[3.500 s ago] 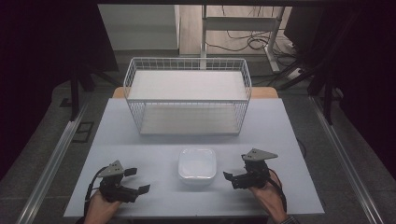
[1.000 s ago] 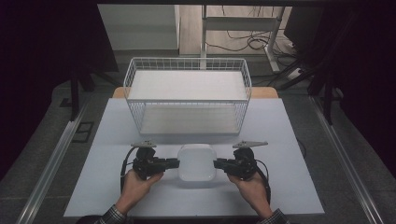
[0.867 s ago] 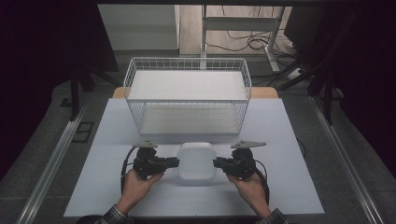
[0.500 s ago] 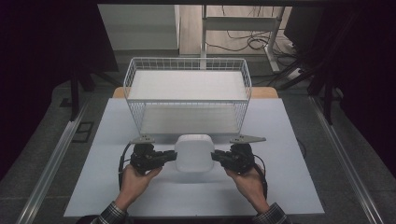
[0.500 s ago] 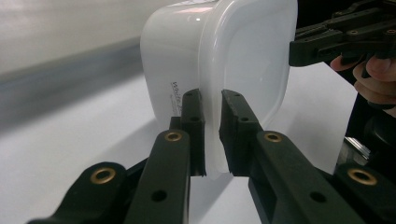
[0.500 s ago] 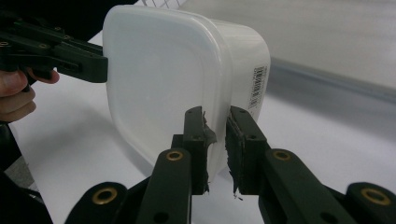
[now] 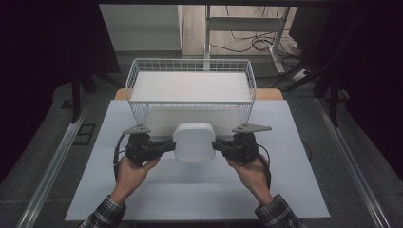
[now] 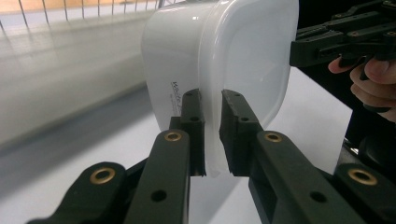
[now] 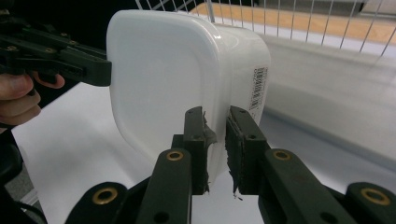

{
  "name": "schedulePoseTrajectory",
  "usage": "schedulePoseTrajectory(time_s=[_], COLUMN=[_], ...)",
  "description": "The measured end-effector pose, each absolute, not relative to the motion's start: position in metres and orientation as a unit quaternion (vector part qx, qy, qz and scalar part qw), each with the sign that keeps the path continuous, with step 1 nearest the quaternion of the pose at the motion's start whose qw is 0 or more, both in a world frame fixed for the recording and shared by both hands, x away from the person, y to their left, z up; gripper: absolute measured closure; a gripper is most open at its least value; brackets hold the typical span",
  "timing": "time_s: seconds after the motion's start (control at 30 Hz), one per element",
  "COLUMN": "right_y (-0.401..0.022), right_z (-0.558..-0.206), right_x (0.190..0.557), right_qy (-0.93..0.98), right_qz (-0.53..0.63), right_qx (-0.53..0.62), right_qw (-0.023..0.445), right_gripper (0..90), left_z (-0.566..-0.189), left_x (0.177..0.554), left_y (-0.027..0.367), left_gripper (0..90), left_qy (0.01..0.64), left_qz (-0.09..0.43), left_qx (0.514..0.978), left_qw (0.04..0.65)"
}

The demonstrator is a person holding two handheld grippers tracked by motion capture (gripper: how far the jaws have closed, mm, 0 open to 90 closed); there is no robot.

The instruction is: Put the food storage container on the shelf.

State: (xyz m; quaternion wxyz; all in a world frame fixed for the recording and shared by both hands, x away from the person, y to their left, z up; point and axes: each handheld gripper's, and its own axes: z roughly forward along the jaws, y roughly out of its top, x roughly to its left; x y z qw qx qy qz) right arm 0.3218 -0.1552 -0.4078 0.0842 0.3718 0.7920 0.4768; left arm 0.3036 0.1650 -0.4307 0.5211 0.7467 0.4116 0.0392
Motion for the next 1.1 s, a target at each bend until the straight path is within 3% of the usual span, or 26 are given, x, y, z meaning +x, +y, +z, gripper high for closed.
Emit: schedulePoseTrajectory(time_s=[1.1], right_y=[-0.135], right_z=[-0.309], right_x=[0.371], right_qy=[0.764], right_qz=[0.532], right_qx=[0.341], right_qw=[0.126], right_gripper=[78.5], left_z=[-0.329], left_x=[0.347], left_y=[0.183], left_gripper=[80.4], left_qy=[0.399], left_qz=[0.097], left_qx=[0.727], left_qw=[0.549])
